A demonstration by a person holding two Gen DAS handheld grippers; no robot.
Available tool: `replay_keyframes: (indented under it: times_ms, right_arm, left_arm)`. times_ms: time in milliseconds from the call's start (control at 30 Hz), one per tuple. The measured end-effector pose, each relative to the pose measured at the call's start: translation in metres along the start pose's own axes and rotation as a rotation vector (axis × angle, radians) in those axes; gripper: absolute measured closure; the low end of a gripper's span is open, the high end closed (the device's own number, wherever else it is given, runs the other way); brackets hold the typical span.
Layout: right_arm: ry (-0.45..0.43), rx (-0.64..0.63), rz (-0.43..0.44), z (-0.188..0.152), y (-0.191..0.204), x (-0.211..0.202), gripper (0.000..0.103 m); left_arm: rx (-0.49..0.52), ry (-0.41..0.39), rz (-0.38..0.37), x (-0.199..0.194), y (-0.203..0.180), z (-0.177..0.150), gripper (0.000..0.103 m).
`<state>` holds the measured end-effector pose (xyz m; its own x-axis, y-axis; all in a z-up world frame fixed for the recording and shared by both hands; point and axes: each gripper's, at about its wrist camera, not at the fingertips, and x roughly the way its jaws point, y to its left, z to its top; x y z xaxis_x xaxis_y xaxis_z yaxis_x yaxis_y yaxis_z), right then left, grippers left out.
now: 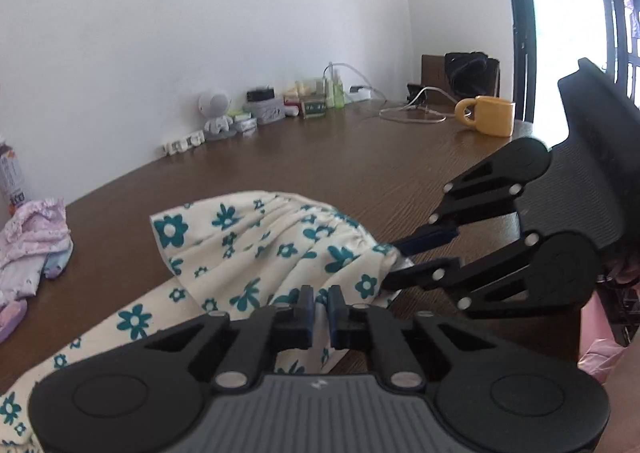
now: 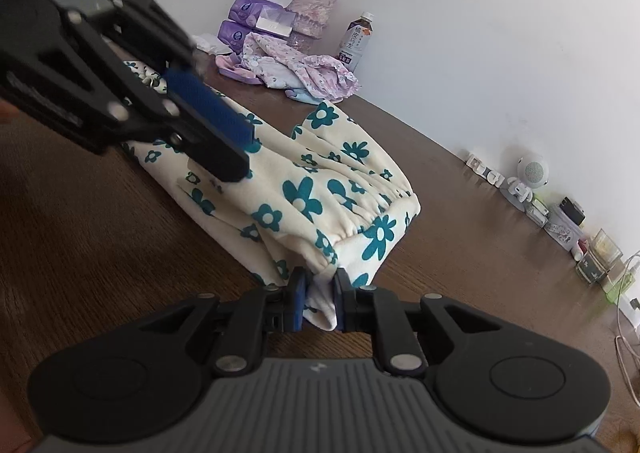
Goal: Fold clothes
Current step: 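Pinch the dress fold with the left gripper while the right gripper holds the end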
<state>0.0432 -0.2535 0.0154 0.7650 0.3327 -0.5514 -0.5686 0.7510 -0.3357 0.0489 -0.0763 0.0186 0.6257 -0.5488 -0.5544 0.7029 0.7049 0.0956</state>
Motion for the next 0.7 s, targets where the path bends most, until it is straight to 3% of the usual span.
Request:
replay_keyframes:
  times_ms: [133,233,300,400,633,700]
  right_arm:
    - [-0.032,0.16,0.062,-0.008,-0.022,-0.014,0.083]
    - [-0.123,0.322,0.126,-0.008,-0.042,-0.026,0.083]
    - [-0.169,0.36,0.13,-0.003,-0.046,-0.025,0.083]
    - [-0.14,0.353,0.116,0.008,-0.042,-0.007,0.083]
    - [-0.021,0.397,0.115,0.01,-0.037,0.024,0.084]
    - [-0.009,0.394,0.109,0.011,-0.035,0.026,0.084]
  left_arm:
    - [-0.029,0.03,-0.008,0.013,0.005,-0.006,0.097]
    - [-0.035,0.043,-0.013,0.015,0.007,-0.008,0.097]
    - [-0.046,0.044,-0.017,0.015,0.009,-0.009,0.097]
    - [-0.074,0.04,-0.024,0.013,0.013,-0.01,0.096]
    - [-0.076,-0.066,-0.047,-0.015,0.017,0.003,0.09]
    - [-0.065,-0.043,-0.027,-0.004,0.018,0.009,0.09]
